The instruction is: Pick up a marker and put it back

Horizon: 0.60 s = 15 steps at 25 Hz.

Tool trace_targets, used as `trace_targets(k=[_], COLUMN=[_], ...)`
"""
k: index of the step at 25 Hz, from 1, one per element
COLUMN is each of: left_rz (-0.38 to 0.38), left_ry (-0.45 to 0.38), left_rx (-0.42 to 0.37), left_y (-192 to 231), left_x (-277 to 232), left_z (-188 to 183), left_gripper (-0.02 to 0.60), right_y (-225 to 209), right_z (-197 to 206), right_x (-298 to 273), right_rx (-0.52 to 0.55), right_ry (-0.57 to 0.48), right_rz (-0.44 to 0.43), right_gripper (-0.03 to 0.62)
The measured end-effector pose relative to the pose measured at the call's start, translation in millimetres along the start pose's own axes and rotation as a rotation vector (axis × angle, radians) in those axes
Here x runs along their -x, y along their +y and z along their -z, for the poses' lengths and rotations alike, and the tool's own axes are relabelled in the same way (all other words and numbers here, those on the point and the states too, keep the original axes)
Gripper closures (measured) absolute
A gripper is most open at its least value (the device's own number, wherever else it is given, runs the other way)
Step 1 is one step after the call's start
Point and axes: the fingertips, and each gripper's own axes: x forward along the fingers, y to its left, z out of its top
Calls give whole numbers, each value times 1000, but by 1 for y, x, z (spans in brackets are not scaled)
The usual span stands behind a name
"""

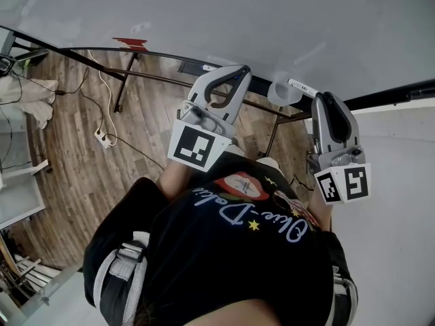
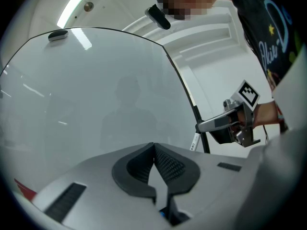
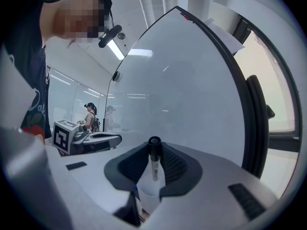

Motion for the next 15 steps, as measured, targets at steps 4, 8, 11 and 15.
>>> trace_targets(k=[4,8,11,15], left_rz=[-3,-13,-19,-36], left_ry=[3,9,18,21], left_rx=[0,3,3,10], left_y=[1,3,5,10], left_x=[-1,1,3,5], left_z=[0,1,3,4], left_gripper=[578,578,578,578], right_y=[-1,-2,-3,-2], right_z=[11,22,31,41], right_x=[-5,-11,-15,-19], right_rx=[5,3,1,1], right_ry=[26,48,66,87], right_rz=[-1,-3,-5,-11], right_gripper=[520,520,520,520])
